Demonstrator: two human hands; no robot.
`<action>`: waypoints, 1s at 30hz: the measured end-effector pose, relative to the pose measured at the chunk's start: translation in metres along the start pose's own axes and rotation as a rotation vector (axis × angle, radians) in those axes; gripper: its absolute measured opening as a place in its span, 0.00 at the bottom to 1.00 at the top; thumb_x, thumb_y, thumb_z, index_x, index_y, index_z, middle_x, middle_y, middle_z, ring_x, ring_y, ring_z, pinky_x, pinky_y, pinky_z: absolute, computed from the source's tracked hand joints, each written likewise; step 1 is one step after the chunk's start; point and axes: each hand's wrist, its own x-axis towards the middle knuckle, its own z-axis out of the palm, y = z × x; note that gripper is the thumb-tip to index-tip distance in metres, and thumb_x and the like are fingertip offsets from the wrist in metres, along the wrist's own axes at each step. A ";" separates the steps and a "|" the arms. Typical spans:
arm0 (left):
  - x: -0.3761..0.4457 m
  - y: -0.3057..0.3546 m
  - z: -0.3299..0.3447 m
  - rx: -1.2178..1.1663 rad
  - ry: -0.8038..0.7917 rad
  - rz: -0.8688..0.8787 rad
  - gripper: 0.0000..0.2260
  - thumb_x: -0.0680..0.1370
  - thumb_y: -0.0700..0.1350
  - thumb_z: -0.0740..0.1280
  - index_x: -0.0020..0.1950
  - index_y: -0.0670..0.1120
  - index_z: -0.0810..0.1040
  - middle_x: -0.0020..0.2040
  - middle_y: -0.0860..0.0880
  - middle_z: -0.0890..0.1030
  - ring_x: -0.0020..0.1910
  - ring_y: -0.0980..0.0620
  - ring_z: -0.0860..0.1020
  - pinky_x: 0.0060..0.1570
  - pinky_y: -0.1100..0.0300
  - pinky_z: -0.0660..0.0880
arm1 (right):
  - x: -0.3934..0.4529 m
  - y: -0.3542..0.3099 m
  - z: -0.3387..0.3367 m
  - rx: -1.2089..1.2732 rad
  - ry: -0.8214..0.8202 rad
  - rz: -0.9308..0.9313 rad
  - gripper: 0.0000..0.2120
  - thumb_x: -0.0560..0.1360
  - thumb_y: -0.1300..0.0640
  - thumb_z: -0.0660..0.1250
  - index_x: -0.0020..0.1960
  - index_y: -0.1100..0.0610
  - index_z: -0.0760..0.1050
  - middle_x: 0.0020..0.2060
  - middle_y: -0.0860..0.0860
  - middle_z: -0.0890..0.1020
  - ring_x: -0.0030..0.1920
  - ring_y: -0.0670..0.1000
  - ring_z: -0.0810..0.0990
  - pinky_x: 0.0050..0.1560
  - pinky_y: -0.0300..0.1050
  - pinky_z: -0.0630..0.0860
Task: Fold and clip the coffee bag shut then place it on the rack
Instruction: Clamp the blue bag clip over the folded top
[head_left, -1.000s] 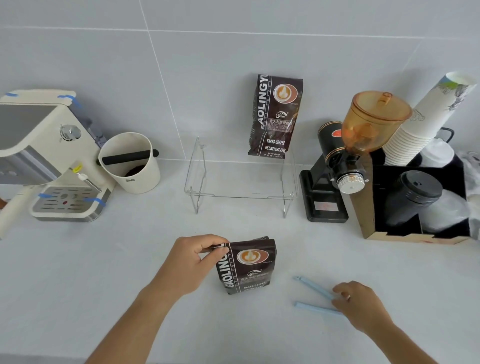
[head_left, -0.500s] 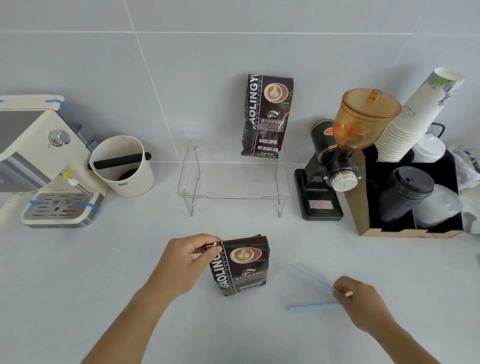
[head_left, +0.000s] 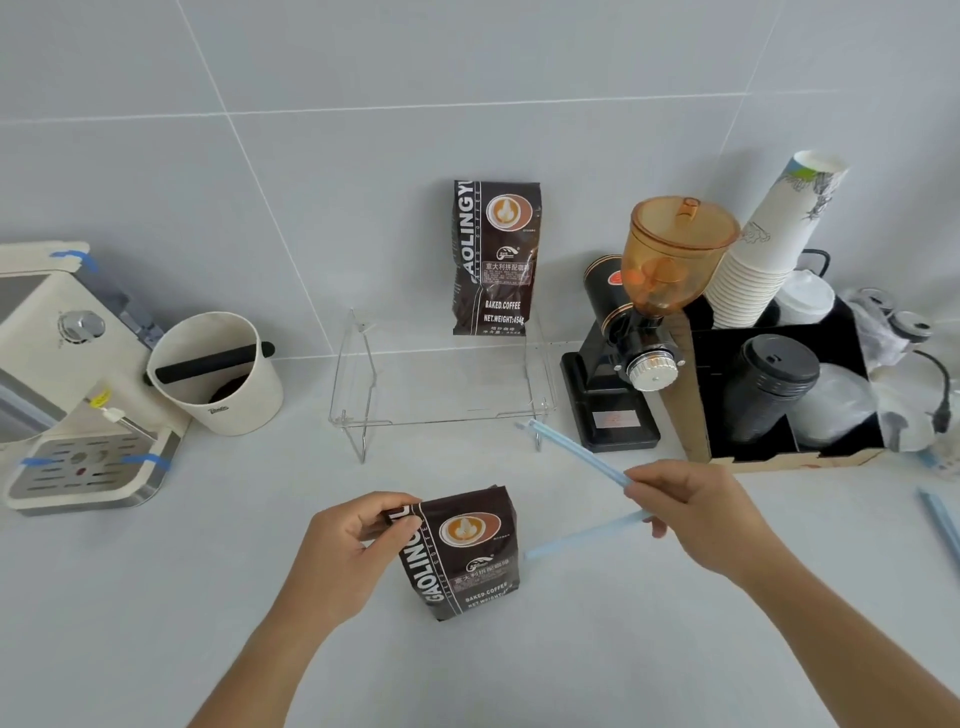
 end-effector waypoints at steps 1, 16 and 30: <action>0.000 -0.002 0.001 -0.027 0.010 -0.012 0.12 0.74 0.36 0.72 0.44 0.55 0.85 0.44 0.54 0.88 0.42 0.56 0.85 0.44 0.70 0.78 | 0.000 -0.008 0.002 0.034 -0.019 -0.013 0.11 0.74 0.63 0.72 0.39 0.47 0.85 0.30 0.46 0.85 0.25 0.46 0.79 0.30 0.32 0.76; -0.007 -0.015 0.015 -0.318 0.076 -0.099 0.15 0.76 0.31 0.68 0.44 0.50 0.87 0.44 0.49 0.89 0.43 0.53 0.86 0.41 0.68 0.80 | 0.012 -0.070 0.072 0.078 -0.248 -0.040 0.06 0.73 0.58 0.74 0.37 0.53 0.84 0.29 0.52 0.85 0.26 0.47 0.81 0.33 0.40 0.78; -0.013 -0.011 0.024 -0.404 0.157 -0.084 0.16 0.76 0.31 0.68 0.40 0.50 0.87 0.37 0.50 0.88 0.34 0.58 0.83 0.34 0.69 0.77 | 0.017 -0.063 0.071 0.285 -0.605 0.104 0.15 0.62 0.62 0.78 0.49 0.56 0.85 0.52 0.71 0.82 0.46 0.58 0.78 0.49 0.57 0.61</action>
